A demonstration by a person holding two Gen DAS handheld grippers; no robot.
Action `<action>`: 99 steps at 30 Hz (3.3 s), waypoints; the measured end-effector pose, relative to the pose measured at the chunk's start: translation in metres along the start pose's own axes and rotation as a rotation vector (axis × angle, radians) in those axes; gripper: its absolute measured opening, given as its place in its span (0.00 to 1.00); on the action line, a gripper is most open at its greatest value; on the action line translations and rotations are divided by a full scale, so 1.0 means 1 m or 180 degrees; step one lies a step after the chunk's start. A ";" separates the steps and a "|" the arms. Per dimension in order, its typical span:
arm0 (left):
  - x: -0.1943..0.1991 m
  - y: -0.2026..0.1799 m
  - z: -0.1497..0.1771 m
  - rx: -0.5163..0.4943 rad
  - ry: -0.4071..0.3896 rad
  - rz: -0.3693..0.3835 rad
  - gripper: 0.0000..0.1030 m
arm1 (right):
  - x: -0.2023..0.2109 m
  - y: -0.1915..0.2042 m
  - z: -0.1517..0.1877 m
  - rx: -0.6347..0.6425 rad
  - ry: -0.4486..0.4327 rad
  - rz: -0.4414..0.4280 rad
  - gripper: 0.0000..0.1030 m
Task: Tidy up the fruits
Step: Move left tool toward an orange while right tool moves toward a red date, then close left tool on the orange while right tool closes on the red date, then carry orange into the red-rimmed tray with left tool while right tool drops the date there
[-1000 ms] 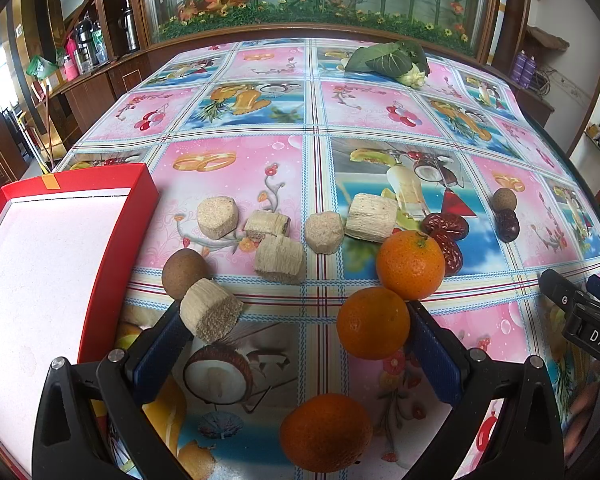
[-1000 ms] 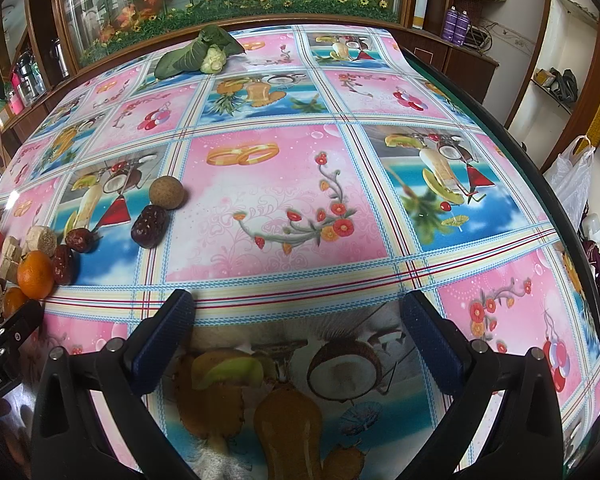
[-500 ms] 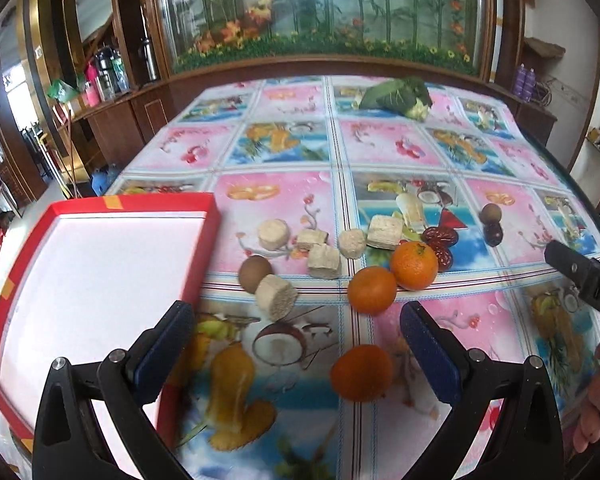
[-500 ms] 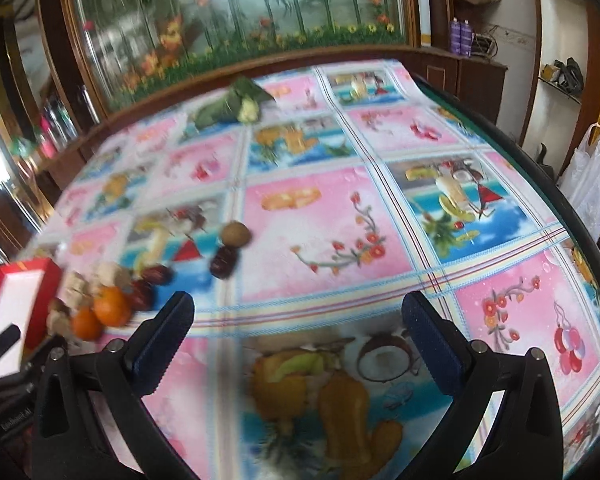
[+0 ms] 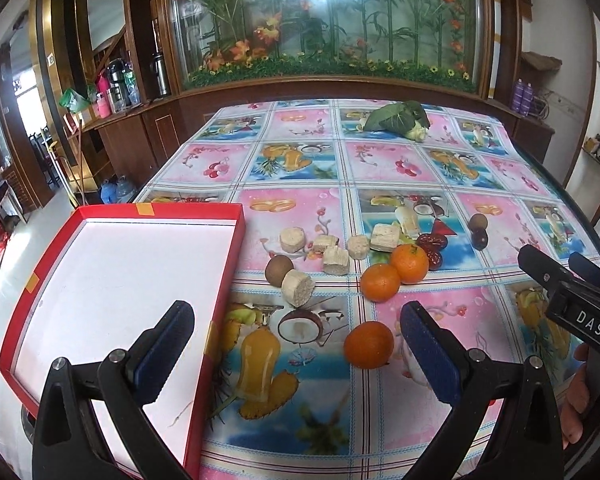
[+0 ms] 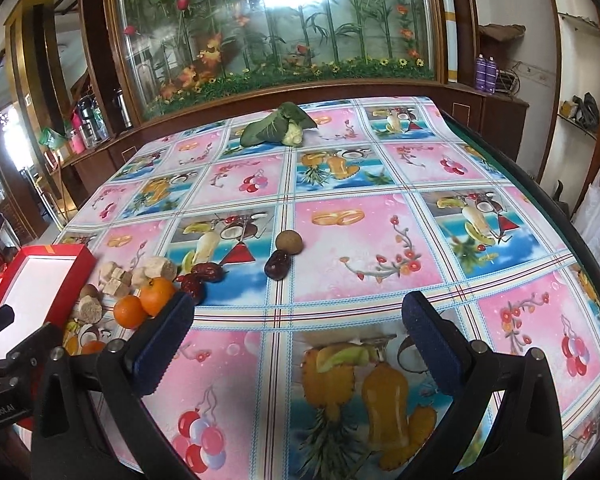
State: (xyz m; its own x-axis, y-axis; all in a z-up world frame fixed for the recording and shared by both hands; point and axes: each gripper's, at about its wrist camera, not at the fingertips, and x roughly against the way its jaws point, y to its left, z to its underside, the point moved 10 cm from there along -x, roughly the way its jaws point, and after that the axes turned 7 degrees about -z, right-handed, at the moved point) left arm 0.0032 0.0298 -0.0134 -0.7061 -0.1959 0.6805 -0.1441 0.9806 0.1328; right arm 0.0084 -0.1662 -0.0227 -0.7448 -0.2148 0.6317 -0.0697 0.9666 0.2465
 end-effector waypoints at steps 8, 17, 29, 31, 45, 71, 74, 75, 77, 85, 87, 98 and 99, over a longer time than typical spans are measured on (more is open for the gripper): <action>-0.006 0.001 0.002 -0.0002 0.0053 -0.0019 0.99 | 0.003 -0.003 -0.003 0.0002 -0.0063 0.0017 1.00; -0.012 0.004 0.009 -0.0054 0.0111 -0.0020 0.99 | 0.004 0.000 -0.003 0.0012 -0.0094 -0.0012 1.00; 0.005 0.070 0.012 -0.0191 -0.0096 -0.0322 0.99 | 0.009 0.022 -0.004 0.0149 -0.0120 -0.0333 1.00; 0.010 0.068 0.014 -0.0256 -0.0105 -0.0252 1.00 | 0.005 0.030 -0.001 0.0150 -0.0043 -0.0473 1.00; 0.015 0.040 0.022 -0.0331 -0.0017 0.0120 1.00 | -0.033 0.063 0.001 0.0350 0.0282 -0.0616 0.86; -0.029 -0.049 0.040 -0.0440 0.0591 0.0939 0.44 | -0.087 0.007 -0.004 0.0209 0.0651 -0.0079 0.33; -0.029 -0.050 0.040 -0.0437 0.0574 0.0957 0.37 | -0.088 0.004 -0.005 0.0215 0.0653 -0.0013 0.21; -0.030 -0.050 0.039 -0.0434 0.0566 0.0958 0.36 | -0.088 0.004 -0.005 0.0215 0.0653 0.0006 0.21; -0.030 -0.050 0.037 -0.0423 0.0551 0.0964 0.32 | -0.087 0.003 -0.005 0.0226 0.0654 0.0014 0.20; -0.032 -0.050 0.036 -0.0395 0.0534 0.0955 0.31 | -0.079 0.001 -0.008 0.0128 0.0599 -0.0091 0.20; -0.030 -0.049 0.036 -0.0364 0.0544 0.0940 0.31 | -0.073 0.000 -0.012 0.0102 0.0529 -0.0133 0.20; 0.015 0.000 0.018 -0.0230 0.0155 0.0632 0.31 | -0.045 0.014 -0.029 -0.0074 0.0136 -0.0481 0.20; 0.017 0.008 0.017 -0.0207 0.0123 0.0589 0.32 | -0.044 0.019 -0.029 -0.0073 0.0121 -0.0527 0.20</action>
State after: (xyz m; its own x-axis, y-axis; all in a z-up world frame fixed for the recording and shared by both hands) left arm -0.0214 0.0339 -0.0129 -0.6890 -0.0131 0.7247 0.0317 0.9983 0.0482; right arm 0.0592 -0.1429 -0.0241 -0.6988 -0.3763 0.6084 -0.1739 0.9143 0.3659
